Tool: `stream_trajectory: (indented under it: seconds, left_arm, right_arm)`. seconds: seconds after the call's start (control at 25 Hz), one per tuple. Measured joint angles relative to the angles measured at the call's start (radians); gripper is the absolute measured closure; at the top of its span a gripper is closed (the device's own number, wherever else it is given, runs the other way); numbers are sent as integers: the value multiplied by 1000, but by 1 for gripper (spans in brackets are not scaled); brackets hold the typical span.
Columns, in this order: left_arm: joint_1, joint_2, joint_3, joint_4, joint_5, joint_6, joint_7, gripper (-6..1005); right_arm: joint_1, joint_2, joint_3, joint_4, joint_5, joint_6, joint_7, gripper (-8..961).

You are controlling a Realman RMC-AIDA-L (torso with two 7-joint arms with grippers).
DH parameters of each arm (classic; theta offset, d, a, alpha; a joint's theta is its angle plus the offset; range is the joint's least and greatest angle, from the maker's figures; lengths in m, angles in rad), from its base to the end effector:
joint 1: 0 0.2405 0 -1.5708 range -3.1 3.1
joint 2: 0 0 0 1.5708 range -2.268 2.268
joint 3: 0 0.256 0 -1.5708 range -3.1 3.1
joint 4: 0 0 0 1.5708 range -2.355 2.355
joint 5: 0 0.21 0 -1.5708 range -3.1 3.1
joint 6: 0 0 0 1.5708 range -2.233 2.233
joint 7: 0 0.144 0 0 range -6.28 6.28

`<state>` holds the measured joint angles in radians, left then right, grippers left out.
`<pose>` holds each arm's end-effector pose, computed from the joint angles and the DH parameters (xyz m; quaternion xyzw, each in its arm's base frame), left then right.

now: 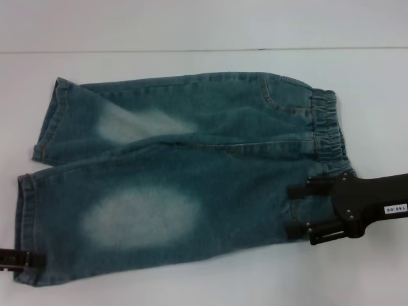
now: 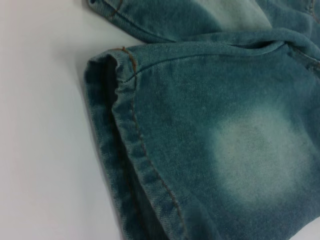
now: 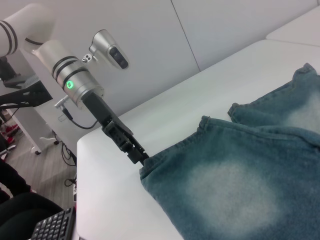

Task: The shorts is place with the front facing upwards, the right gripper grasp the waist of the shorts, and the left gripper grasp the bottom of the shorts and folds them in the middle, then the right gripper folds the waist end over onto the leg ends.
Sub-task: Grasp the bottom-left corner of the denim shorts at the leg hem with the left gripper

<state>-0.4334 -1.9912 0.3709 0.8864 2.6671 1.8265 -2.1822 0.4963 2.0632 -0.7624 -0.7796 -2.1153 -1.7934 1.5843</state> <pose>-0.3599 0.2544 0.0787 -0.7607 -0.6425 -0.0409 0.0832 0.2583 0.2964 0.0091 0.9497 -0.2504 -0.1880 0.0034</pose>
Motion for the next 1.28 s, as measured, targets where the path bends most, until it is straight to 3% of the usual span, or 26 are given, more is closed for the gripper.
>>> stream_trajectory:
  seconds: [0.08, 0.32, 0.48, 0.96, 1.16, 1.28]
  left_arm:
    - [0, 0, 0, -3, 1, -2, 0, 207]
    - [-2, 0, 0, -6, 2, -16, 6, 455]
    - [-2, 0, 0, -2, 3, -18, 9, 697]
    - [-2, 8, -2, 30, 31, -20, 4, 824]
    - [2, 6, -7, 40, 52, -17, -1, 811]
    - [2, 2, -3, 34, 59, -17, -1, 719]
  right_arm:
    - [1, 0, 0, 0, 0, 5, -1, 16]
    - [3, 1, 0, 0, 0, 5, -3, 17]
    - [1, 3, 0, 0, 0, 5, -9, 17]
    - [-1, 5, 0, 0, 0, 6, -12, 18]
    - [0, 5, 0, 0, 0, 6, -12, 21]
    - [1, 5, 0, 0, 0, 9, -12, 23]
